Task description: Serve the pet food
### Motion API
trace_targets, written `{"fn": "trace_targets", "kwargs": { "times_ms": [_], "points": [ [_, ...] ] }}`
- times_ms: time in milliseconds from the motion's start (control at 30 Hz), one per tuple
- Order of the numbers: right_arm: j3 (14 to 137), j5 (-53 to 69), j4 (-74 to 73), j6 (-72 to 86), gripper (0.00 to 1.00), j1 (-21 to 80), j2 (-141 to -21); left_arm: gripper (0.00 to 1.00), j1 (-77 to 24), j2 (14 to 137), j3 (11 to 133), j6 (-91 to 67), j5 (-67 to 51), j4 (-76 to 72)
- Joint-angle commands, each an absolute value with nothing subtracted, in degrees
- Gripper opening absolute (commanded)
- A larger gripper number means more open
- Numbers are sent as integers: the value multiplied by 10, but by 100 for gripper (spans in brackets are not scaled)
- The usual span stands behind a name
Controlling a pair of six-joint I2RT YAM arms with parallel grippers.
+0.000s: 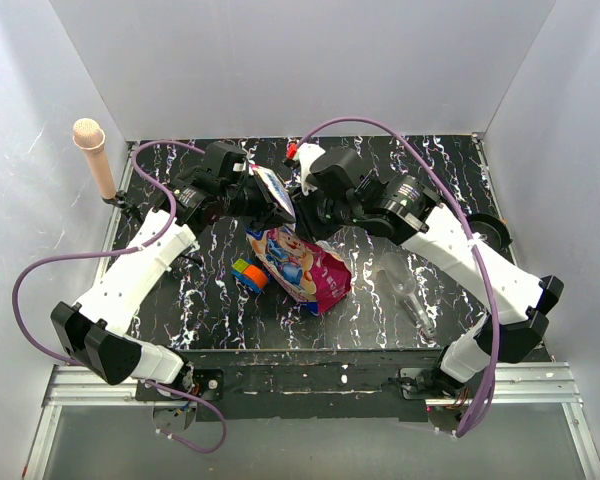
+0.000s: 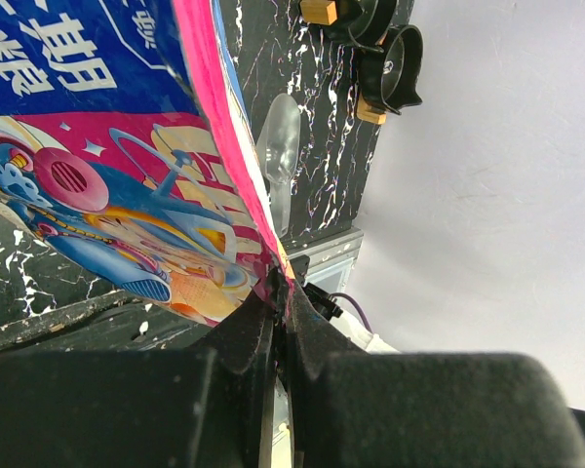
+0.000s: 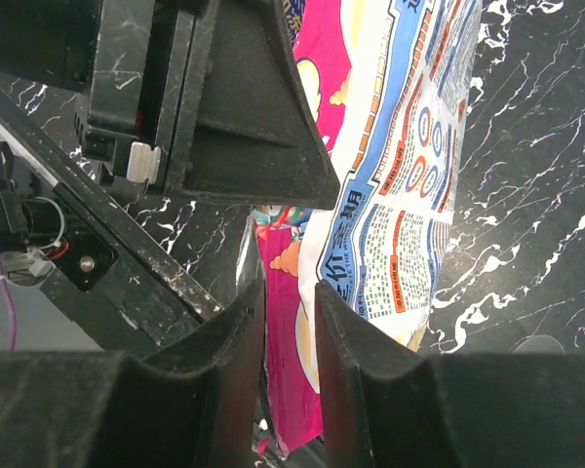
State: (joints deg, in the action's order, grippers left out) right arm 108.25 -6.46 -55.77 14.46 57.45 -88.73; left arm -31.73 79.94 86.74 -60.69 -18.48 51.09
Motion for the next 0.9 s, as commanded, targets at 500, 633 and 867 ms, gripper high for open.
{"fn": "trace_targets", "kwargs": {
  "times_ms": [500,633,867],
  "points": [
    [1032,-278,-526,45,32,641,-903,0,-323,782,942,-623,-212,493],
    [1033,-274,-515,46,15,642,-899,19,-322,761,947,-622,-170,525],
    [1004,-234,-486,55,3,642,-878,66,-322,695,942,-608,-95,593]
  ]
}}
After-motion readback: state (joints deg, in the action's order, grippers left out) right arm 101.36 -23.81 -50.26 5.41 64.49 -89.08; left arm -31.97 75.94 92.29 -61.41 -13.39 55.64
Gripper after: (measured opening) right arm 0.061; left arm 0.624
